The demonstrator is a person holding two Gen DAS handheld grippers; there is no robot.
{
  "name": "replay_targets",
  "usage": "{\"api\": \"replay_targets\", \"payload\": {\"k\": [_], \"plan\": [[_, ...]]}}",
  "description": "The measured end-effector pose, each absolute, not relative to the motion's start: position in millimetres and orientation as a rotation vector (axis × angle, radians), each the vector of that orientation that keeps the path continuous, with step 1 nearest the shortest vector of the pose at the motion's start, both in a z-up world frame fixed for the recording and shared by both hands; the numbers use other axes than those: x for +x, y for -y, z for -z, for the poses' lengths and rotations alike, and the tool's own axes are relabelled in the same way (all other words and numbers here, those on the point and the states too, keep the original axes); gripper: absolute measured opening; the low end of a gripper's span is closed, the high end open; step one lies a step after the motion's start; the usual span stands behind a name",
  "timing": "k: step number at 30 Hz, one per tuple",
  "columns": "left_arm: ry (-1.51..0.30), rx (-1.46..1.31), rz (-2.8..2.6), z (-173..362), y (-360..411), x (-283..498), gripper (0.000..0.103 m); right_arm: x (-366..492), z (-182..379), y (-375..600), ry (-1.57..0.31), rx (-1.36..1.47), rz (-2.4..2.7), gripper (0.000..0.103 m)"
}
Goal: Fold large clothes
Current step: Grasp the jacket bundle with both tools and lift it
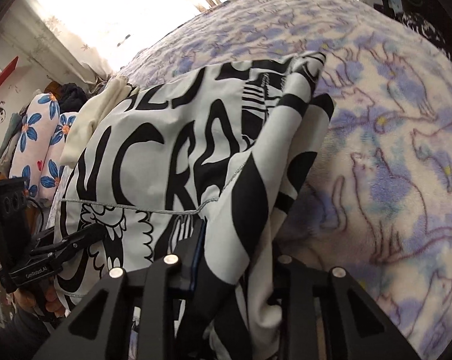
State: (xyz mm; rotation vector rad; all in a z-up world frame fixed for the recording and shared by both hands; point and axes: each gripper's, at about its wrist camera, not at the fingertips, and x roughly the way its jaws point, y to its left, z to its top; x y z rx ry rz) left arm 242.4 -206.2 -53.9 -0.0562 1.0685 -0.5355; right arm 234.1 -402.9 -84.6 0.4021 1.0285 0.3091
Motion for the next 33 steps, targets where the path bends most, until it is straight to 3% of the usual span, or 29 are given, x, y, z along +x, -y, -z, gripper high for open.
{"api": "replay_targets", "payload": {"k": [20,33], "plan": [[-1.040,-0.031,0.459,-19.9,57.1,179.8,0.045,179.2,14.2,267.6,-0.942,0.377,-0.467,0.025],[-0.955,-0.037,0.334,-81.7,-108.8,219.7,0.045,242.5,-54.2,120.4,-0.865,0.330,-0.629,0.025]]}}
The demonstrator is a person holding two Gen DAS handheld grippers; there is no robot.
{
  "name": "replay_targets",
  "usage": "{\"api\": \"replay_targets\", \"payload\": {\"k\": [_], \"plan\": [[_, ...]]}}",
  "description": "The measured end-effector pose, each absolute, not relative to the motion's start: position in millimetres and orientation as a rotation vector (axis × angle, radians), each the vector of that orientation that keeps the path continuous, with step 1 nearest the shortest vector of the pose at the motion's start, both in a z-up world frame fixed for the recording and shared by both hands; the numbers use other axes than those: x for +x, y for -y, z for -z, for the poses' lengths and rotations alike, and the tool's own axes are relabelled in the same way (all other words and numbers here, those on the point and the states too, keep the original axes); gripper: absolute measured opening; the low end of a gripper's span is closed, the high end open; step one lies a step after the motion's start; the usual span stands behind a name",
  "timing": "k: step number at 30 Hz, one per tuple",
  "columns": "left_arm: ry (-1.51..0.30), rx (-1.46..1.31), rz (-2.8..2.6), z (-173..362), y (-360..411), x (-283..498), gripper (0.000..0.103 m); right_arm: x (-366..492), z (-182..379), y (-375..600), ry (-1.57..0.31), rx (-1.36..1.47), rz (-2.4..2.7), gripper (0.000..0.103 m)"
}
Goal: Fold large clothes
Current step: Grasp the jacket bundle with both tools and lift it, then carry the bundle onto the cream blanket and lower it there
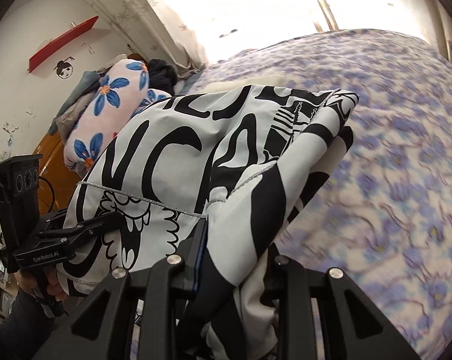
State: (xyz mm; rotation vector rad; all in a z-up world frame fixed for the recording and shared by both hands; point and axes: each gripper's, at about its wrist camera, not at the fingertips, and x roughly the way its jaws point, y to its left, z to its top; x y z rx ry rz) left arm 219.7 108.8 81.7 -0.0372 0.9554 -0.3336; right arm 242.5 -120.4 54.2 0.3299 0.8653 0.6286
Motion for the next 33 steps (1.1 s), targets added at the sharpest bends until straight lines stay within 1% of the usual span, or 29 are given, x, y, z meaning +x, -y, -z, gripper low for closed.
{"api": "replay_targets", "payload": {"k": [7,16,22,26,28,29,30,31,33], "plan": [[-0.901,0.016,0.289,-103.7,-157.2,299.1,0.045,316.6,-77.6,72.4,-0.801,0.355,-0.647,0.025],[-0.837,0.048,0.321,-102.2,-196.2,430.5,0.046,427.3,-84.9,41.8,-0.714,0.401,-0.613,0.025],[-0.846,0.050,0.333,-77.9,-210.3,503.3,0.046,492.2,-62.5,24.0,-0.699,0.436,-0.589,0.025],[-0.892,0.010,0.337,-37.2,-221.9,545.9,0.048,524.5,-29.6,18.6,-0.731,0.476,-0.567,0.025],[-0.951,-0.015,0.319,-6.2,-226.1,566.6,0.051,540.9,-4.9,16.5,-0.785,0.488,-0.537,0.026],[-0.965,-0.020,0.297,5.9,-227.4,573.0,0.057,545.6,8.2,16.5,-0.804,0.486,-0.508,0.026],[-0.957,-0.030,0.279,16.3,-229.9,578.2,0.062,547.2,15.9,18.5,-0.794,0.482,-0.491,0.029],[-0.945,-0.042,0.278,20.6,-232.1,580.3,0.064,547.8,21.2,21.3,-0.777,0.469,-0.477,0.036],[-0.930,-0.065,0.287,25.3,-236.0,584.3,0.068,548.4,24.4,23.3,-0.777,0.445,-0.468,0.041]]}}
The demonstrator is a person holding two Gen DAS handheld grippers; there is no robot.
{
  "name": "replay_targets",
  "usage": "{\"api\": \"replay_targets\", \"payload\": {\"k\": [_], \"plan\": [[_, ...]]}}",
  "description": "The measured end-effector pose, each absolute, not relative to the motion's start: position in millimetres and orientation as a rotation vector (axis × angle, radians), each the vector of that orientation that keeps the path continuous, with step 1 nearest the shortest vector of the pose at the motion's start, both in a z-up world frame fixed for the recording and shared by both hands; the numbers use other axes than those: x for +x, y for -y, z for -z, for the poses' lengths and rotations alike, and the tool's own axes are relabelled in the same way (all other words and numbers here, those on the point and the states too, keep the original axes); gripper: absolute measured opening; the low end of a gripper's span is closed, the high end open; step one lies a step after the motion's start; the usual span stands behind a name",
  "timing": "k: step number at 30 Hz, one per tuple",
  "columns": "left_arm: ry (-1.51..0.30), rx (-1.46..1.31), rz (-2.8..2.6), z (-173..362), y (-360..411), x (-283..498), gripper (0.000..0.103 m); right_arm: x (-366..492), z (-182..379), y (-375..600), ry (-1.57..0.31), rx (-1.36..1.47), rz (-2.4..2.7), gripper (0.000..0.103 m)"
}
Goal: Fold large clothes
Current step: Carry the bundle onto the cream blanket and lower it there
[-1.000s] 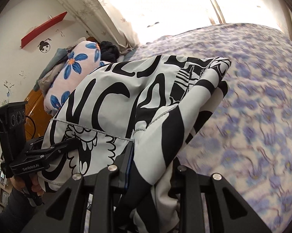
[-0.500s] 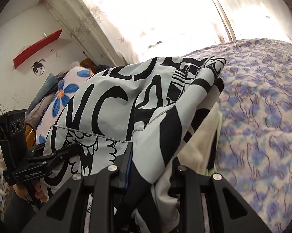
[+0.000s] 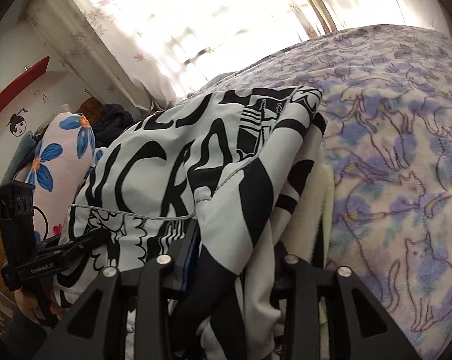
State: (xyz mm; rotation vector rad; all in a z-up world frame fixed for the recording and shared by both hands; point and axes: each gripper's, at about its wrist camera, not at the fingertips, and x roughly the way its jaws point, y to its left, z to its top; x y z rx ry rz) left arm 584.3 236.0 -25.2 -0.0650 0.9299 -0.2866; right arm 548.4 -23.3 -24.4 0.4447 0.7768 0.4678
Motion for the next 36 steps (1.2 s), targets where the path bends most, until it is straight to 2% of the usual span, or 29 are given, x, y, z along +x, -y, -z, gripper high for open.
{"api": "replay_targets", "payload": {"k": [4,9,16,18,21,22,23,24,26,27,30,32,33,36], "plan": [[-0.939,-0.048,0.266,24.1,-233.2,583.9,0.072,543.7,19.4,26.8,-0.808,0.412,-0.452,0.055],[-0.944,-0.040,0.216,11.6,-234.6,561.8,0.072,530.2,2.0,35.0,-0.855,0.366,-0.404,0.056],[-0.909,0.018,0.119,-21.0,-228.7,532.6,0.068,499.1,-45.8,33.5,-0.767,0.216,-0.370,0.056],[-0.847,0.063,0.059,-39.6,-229.0,521.9,0.064,494.9,-55.0,30.8,-0.742,0.217,-0.388,0.056],[-0.763,0.083,0.025,-69.7,-232.0,507.7,0.063,492.6,-61.3,20.5,-0.712,0.225,-0.441,0.056],[-0.755,0.088,0.029,-76.0,-230.1,506.0,0.061,492.4,-61.4,14.6,-0.704,0.221,-0.462,0.056],[-0.753,0.095,0.032,-78.7,-227.3,504.9,0.049,492.6,-61.3,6.8,-0.696,0.213,-0.475,0.056],[-0.765,0.099,0.050,-78.3,-222.5,505.5,0.030,494.4,-60.4,-0.7,-0.694,0.208,-0.482,0.056],[-0.813,0.096,0.084,-68.3,-212.5,512.4,0.013,500.6,-56.3,-11.2,-0.708,0.239,-0.500,0.055],[-0.834,0.104,0.092,-60.5,-207.2,515.2,0.013,506.0,-52.3,-15.8,-0.723,0.256,-0.505,0.055],[-0.867,0.170,0.036,-32.8,-200.4,522.8,0.013,518.9,-36.2,-21.1,-0.759,0.227,-0.436,0.048],[-0.888,0.172,-0.004,-17.8,-209.8,526.8,0.013,527.5,-18.1,-14.7,-0.795,0.164,-0.363,0.025],[-0.904,0.145,-0.008,-10.9,-216.4,529.6,0.014,531.0,-8.3,-7.5,-0.813,0.149,-0.349,0.000],[-0.898,0.105,0.003,-3.3,-224.2,526.0,0.014,531.1,7.1,14.1,-0.817,0.179,-0.342,0.000]]}}
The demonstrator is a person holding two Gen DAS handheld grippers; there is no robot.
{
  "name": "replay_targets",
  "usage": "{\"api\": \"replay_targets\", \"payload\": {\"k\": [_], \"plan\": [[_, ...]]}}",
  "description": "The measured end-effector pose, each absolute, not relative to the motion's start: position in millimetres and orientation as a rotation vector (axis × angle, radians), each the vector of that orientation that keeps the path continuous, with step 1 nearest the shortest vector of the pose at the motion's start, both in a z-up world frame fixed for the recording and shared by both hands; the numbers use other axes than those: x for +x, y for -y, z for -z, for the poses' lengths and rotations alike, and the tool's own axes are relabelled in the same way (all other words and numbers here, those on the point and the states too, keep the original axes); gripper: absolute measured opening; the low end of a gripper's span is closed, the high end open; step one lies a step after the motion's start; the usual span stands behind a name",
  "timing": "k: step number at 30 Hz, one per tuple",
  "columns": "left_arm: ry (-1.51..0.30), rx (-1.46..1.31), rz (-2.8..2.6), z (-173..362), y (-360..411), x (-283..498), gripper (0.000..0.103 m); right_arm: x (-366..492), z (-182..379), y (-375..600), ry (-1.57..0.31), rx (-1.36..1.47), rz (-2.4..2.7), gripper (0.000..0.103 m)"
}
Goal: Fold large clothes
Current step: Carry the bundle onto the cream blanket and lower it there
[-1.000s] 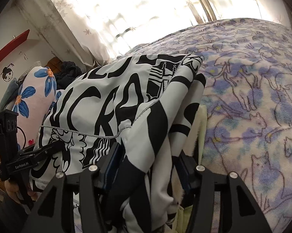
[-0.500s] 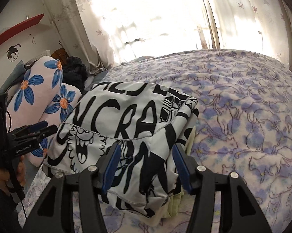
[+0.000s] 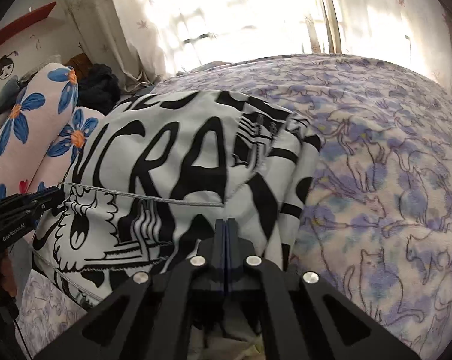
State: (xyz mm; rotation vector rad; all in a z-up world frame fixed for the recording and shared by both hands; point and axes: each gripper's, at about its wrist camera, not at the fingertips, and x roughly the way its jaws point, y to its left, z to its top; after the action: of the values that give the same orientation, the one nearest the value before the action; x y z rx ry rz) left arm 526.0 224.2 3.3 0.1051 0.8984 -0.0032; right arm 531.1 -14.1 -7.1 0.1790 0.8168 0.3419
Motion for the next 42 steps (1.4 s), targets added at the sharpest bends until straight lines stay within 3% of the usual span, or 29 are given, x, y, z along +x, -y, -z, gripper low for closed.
{"api": "replay_targets", "payload": {"k": [8,9,17,23,26,32,39,42], "plan": [[-0.851,0.052,-0.005,-21.9,-224.3,531.6,0.014,528.8,-17.8,32.2,-0.740,0.236,-0.329,0.000],[-0.832,0.028,-0.002,-29.2,-226.7,534.8,0.015,533.0,-24.1,33.9,-0.727,0.242,-0.318,0.004],[-0.885,-0.041,-0.041,-21.5,-229.2,590.4,0.015,598.6,-17.3,20.8,-0.808,0.237,-0.281,0.004],[-0.863,-0.039,-0.061,-10.5,-233.0,593.4,0.026,602.7,4.9,28.5,-0.821,0.253,-0.266,0.003],[-0.875,-0.032,-0.074,-15.0,-235.8,585.3,0.039,590.7,-3.8,34.5,-0.813,0.281,-0.284,0.003],[-0.888,-0.021,-0.093,-38.8,-235.0,545.8,0.045,550.0,-40.3,36.2,-0.808,0.247,-0.330,0.003],[-0.828,-0.018,-0.084,-99.2,-220.0,466.3,0.065,477.7,-99.9,44.5,-0.786,0.198,-0.383,0.003],[-0.807,-0.021,-0.067,-129.1,-209.1,427.0,0.065,441.7,-129.5,55.0,-0.760,0.176,-0.384,0.003]]}}
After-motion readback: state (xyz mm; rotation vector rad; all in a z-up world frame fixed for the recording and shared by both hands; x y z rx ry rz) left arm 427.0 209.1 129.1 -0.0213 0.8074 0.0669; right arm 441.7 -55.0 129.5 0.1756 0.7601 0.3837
